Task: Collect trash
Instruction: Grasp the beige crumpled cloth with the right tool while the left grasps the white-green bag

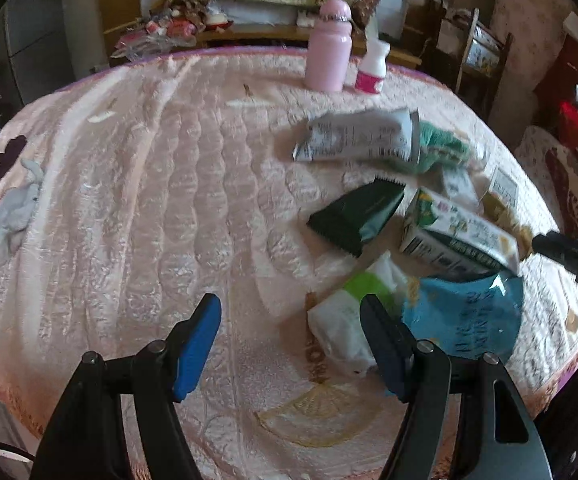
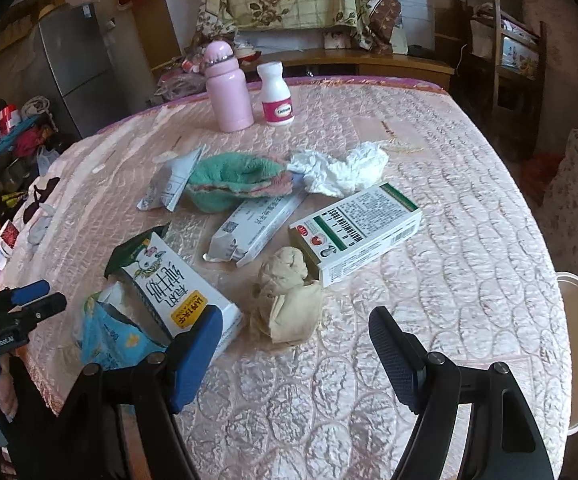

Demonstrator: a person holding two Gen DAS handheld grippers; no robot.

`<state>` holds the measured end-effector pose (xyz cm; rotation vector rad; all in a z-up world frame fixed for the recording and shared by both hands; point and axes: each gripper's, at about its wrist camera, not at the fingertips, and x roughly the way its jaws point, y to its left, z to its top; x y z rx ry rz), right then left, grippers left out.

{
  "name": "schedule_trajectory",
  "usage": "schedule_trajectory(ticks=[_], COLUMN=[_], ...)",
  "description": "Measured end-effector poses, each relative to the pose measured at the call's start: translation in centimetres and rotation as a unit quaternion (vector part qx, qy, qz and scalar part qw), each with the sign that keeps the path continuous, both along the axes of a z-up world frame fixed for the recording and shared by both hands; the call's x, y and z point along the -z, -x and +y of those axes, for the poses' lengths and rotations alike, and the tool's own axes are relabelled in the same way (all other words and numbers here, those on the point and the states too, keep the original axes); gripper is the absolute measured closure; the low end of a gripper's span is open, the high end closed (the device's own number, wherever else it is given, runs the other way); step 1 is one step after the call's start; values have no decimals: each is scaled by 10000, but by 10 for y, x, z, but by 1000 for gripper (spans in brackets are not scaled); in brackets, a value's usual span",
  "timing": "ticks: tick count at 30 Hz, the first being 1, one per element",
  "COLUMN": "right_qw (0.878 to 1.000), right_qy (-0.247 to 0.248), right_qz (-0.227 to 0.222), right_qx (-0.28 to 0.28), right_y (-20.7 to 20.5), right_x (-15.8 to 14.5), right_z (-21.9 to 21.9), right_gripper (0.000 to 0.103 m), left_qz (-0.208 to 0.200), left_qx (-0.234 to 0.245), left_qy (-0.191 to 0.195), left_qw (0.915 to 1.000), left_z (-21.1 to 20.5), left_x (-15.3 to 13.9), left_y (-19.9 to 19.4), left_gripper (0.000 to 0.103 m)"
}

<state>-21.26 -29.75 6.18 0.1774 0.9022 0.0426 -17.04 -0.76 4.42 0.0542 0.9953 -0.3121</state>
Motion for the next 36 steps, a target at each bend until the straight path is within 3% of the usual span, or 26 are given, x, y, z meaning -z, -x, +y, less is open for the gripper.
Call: schedule_trajectory(ticks=[10,12,14,15,16,17,19,23,29,36], right_qw=[9997,9995,9990,9985,9976,9972,9975,9993,9992,9989], right_qy=[-159,-194,-249,-347,-503,-596,-593,-353,-357,-355], right_qz=[193,235,371,431,473,456,388,134,-129,-302], right_qx=[-3,-12,-13,-20,-36,-21,-33,-87,-110,-72], right_y=[-27,-33,-39,-41,-43,-43,-40,-26,0,17], right_x=[13,17,25,29,33,34,32,14,-9,-24], right_z=[-4,-4,-5,-6,-7,-8,-8,-8,-20,-31], right_gripper=[25,35,58,60,63,65,74,76,76,76], left_qz=[337,409,427,439,431,380,444,419,62,-455], left_qx=[712,749,839,976,1063,1133,1177,877,582,586], left_qy=[88,196,217,206,170,105,175,343,507,655], left_qw=[9969,9962,9953,9940,9933,9928,9919,9947,9970,9951], left_z=[-27,-29,-33,-37,-40,-43,-43,-28,-8,-30], left_x=[23,24,24,24,24,23,21,12,-16,-59], left_y=[-10,-13,-13,-11,-8,-5,-1,-1,3,11], left_gripper=[31,31,31,32,39,56,63,75,76,76])
